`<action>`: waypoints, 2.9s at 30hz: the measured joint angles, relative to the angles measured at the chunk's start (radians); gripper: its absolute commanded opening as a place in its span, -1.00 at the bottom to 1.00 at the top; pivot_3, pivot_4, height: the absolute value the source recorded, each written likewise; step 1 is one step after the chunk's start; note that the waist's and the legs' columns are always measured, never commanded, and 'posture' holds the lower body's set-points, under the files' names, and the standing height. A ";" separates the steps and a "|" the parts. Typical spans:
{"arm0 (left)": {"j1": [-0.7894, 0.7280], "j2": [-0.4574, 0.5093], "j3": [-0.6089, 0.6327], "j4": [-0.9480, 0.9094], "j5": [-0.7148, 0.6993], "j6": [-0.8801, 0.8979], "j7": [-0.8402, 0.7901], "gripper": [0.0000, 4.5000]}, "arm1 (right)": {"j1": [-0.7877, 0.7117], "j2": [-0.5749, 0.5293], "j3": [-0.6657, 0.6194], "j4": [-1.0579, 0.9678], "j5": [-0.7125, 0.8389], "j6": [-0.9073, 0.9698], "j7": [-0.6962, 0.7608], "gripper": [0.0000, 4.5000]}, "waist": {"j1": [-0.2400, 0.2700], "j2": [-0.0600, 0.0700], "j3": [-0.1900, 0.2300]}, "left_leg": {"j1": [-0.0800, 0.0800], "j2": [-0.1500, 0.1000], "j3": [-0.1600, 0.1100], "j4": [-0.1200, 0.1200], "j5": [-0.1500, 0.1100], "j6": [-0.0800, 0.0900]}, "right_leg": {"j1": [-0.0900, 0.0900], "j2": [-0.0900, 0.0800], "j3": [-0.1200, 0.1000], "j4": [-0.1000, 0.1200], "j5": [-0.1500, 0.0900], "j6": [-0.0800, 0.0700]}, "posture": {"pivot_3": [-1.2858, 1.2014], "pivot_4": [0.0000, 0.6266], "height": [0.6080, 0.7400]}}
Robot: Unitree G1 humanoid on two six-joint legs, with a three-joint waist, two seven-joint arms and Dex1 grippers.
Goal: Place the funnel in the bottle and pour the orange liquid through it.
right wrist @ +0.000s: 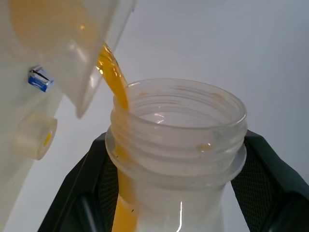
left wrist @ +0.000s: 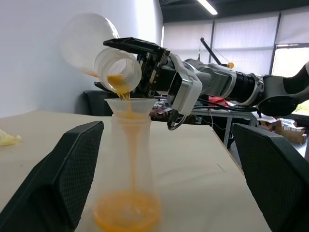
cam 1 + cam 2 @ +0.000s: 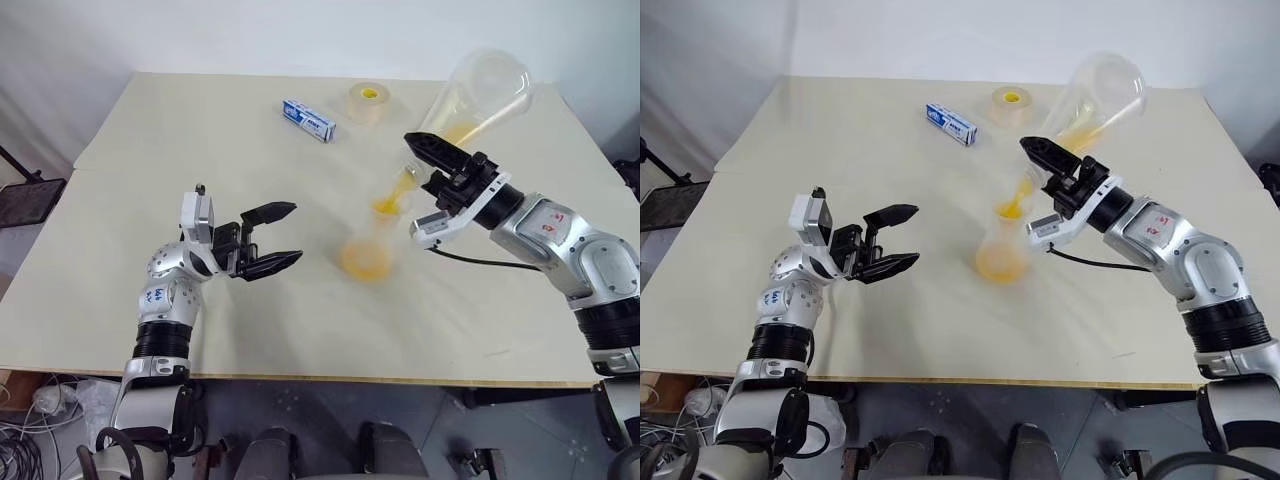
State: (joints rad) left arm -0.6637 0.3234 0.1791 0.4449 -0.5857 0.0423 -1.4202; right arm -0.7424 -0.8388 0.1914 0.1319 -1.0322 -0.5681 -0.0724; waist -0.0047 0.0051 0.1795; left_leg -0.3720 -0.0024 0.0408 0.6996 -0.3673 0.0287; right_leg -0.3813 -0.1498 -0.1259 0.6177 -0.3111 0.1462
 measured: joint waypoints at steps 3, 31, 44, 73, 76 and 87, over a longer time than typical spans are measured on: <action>0.000 0.000 0.000 0.000 0.000 0.000 0.000 1.00 | 0.000 0.000 0.001 0.005 -0.003 -0.001 -0.008 0.22 | 0.000 0.000 0.000 | 0.000 0.000 0.000 0.000 0.000 0.000 | 0.000 0.000 0.000 0.000 0.000 0.000 | 0.03 -0.52 1.00; 0.000 0.000 0.000 0.000 0.000 0.000 0.009 1.00 | -0.039 -0.046 0.057 0.016 -0.088 -0.044 -0.105 0.22 | 0.000 0.000 0.000 | 0.000 0.000 0.001 0.000 0.000 0.000 | 0.000 0.000 0.000 -0.001 0.000 0.000 | 0.03 -0.52 1.00; 0.000 0.000 0.000 0.000 0.000 0.000 0.009 1.00 | -0.039 -0.055 0.068 0.016 -0.075 -0.043 -0.114 0.22 | 0.000 0.000 0.000 | 0.000 0.000 0.001 0.000 0.000 0.000 | 0.000 0.000 0.000 -0.002 0.000 0.000 | 0.03 -0.52 1.00; -0.021 0.070 -0.036 0.001 0.039 0.165 0.115 1.00 | 0.211 0.397 -0.535 -0.058 1.266 0.840 0.336 0.22 | 0.001 0.001 0.001 | 0.000 0.000 -0.002 0.000 0.000 0.000 | 0.003 0.000 -0.002 -0.003 0.000 0.000 | 0.03 -0.52 1.00; -0.034 0.087 -0.032 0.001 0.038 0.221 0.150 1.00 | 0.224 0.417 -0.561 -0.069 1.299 0.853 0.311 0.22 | -0.001 0.001 0.001 | 0.001 -0.001 -0.002 0.000 0.000 0.000 | 0.003 0.000 -0.002 -0.003 0.000 0.000 | 0.03 -0.52 1.00; -0.036 0.118 -0.064 -0.010 0.067 0.307 0.211 1.00 | 0.286 0.421 -0.565 -0.124 1.336 0.838 0.309 0.98 | 0.000 0.001 0.001 | 0.002 -0.002 -0.001 0.000 0.000 0.000 | 0.003 0.000 -0.001 -0.002 0.000 0.000 | 0.03 -0.52 1.00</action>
State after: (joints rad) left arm -0.6998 0.4419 0.1153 0.4348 -0.5187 0.3495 -1.2087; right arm -0.4568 -0.4182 -0.3739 0.0079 0.3038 0.2695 0.2362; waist -0.0050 0.0059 0.1802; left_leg -0.3705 -0.0039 0.0397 0.6992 -0.3672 0.0288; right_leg -0.3785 -0.1497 -0.1268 0.6161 -0.3111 0.1462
